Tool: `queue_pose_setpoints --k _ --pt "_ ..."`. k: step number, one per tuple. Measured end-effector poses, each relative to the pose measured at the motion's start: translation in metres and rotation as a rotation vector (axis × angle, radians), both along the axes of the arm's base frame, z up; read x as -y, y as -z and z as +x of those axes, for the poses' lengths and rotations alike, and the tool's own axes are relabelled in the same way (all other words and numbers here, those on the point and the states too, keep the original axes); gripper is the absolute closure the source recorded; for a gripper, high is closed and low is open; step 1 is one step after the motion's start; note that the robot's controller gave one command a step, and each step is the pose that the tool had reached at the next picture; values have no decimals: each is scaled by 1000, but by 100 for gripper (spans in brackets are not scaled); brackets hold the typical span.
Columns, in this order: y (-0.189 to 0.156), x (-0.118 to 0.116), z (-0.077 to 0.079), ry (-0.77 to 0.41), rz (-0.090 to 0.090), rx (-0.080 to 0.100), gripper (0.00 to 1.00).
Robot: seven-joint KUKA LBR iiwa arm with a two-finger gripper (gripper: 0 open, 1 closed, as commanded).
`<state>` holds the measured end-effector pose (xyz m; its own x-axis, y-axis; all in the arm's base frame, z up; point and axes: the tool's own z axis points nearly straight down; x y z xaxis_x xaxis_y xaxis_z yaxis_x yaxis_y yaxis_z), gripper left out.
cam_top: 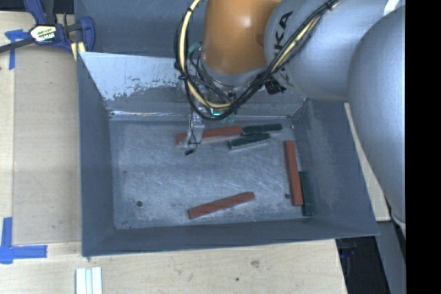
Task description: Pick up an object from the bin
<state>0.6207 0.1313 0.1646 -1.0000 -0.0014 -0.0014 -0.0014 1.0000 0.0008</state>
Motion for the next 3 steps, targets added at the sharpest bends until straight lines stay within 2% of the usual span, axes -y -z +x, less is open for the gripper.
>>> queue_pose_setpoints --k 1,2,3 --pt "97 66 -31 61 -4 -6 0" --pt "91 62 -27 58 1 6 100" --pt "-64 96 -51 -267 -3 9 100"
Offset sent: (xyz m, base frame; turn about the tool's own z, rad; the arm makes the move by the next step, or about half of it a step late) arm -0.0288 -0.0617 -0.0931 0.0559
